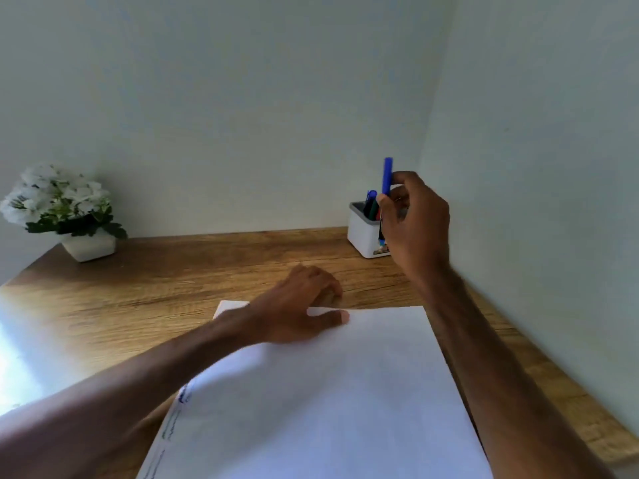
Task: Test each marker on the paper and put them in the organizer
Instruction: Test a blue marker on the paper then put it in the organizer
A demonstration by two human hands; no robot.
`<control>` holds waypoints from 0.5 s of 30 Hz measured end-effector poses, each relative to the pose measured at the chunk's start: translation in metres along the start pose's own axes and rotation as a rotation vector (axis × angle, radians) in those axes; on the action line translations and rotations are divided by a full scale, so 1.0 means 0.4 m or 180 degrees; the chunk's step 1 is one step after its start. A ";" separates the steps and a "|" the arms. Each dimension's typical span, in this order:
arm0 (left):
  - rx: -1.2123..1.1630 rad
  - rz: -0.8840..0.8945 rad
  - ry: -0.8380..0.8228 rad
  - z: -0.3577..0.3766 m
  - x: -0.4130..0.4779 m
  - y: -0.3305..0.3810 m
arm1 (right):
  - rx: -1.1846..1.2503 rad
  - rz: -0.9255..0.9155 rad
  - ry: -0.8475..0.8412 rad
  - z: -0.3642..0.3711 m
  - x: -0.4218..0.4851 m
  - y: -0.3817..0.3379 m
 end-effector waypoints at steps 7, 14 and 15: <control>-0.0251 0.0199 0.0451 0.028 0.001 -0.031 | 0.0090 0.0208 0.0564 -0.085 0.048 0.089; -0.0355 0.0236 0.0540 0.030 0.008 -0.035 | 0.0180 0.0015 0.0838 -0.095 0.169 0.164; -0.0371 0.0239 0.0557 0.030 0.009 -0.036 | 0.0118 -0.0029 0.0816 -0.092 0.182 0.168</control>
Point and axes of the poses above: each hand's wrist, its own x-axis towards the middle knuckle, its own z-axis out of the palm, y = z × x, the point moved 9 cm from there along x, towards the middle knuckle, and after that the axes turned 8 degrees about -z, right-handed, at the moved point
